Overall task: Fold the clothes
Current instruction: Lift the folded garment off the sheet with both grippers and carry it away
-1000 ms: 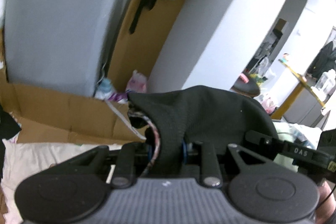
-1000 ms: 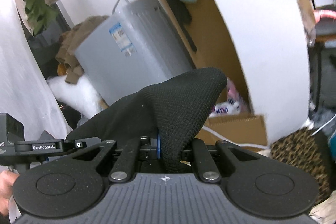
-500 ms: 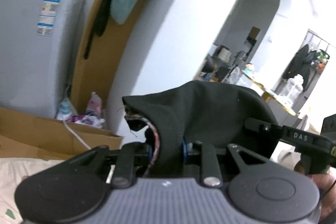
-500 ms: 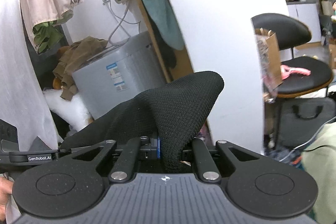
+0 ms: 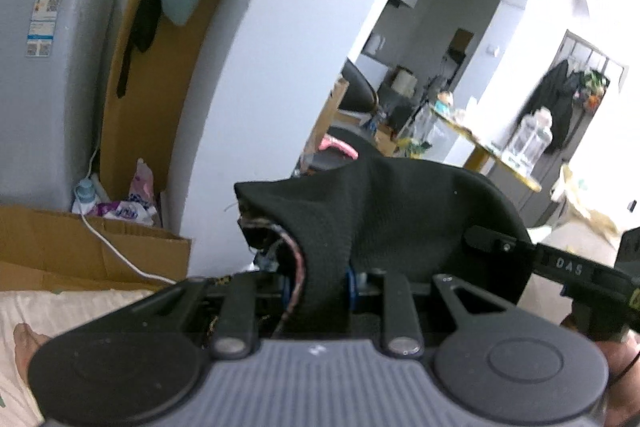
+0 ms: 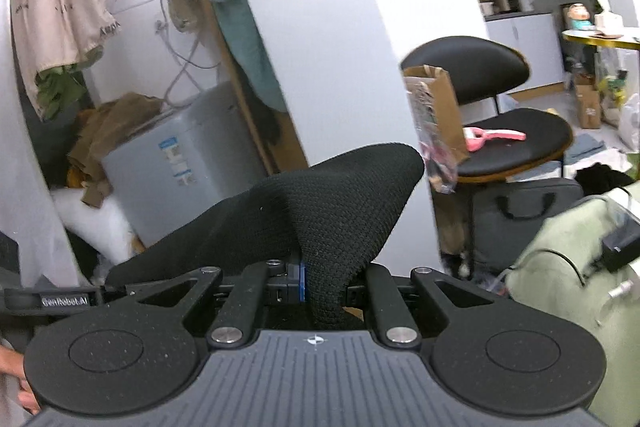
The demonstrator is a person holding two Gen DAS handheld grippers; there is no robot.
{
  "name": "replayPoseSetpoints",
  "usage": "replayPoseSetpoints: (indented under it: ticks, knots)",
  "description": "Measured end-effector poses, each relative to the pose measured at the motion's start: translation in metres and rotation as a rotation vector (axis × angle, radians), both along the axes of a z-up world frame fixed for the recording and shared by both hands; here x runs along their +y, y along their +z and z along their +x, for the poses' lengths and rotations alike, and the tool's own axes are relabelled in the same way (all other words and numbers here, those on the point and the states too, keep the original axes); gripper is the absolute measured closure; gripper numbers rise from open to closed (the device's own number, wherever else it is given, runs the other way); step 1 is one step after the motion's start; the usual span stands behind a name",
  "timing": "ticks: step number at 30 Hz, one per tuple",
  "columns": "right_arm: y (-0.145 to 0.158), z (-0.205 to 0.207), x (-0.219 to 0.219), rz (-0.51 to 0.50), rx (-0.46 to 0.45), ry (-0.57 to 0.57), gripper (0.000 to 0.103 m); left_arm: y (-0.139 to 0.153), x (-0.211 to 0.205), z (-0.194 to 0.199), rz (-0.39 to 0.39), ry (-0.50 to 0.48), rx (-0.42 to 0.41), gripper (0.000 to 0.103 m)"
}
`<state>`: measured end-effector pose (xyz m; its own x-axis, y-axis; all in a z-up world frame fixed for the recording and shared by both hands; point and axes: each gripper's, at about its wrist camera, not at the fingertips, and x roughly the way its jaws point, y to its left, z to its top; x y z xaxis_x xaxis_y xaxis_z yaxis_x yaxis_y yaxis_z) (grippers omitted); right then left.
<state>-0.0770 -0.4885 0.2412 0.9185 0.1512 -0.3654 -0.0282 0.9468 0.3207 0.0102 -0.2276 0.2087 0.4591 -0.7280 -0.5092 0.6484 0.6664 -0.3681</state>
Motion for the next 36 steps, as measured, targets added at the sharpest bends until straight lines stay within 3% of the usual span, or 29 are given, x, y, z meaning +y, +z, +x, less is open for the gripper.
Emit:
replayPoseSetpoints:
  ticks: [6, 15, 28, 36]
  knots:
    - [-0.032, -0.017, -0.013, 0.021, 0.012, -0.036, 0.094, -0.025, -0.019, -0.01, 0.047, -0.011, 0.014, 0.077]
    - [-0.071, -0.016, -0.022, -0.003, 0.054, -0.109, 0.094, -0.074, -0.038, 0.0, 0.05, -0.041, 0.056, 0.077]
    - [-0.172, 0.011, -0.031, 0.027, 0.078, -0.179, 0.094, -0.173, -0.05, 0.029, 0.069, -0.137, 0.096, 0.077]
    - [-0.237, 0.035, -0.042, -0.035, 0.132, -0.143, 0.094, -0.233, -0.053, 0.04, 0.06, -0.152, 0.139, 0.077]
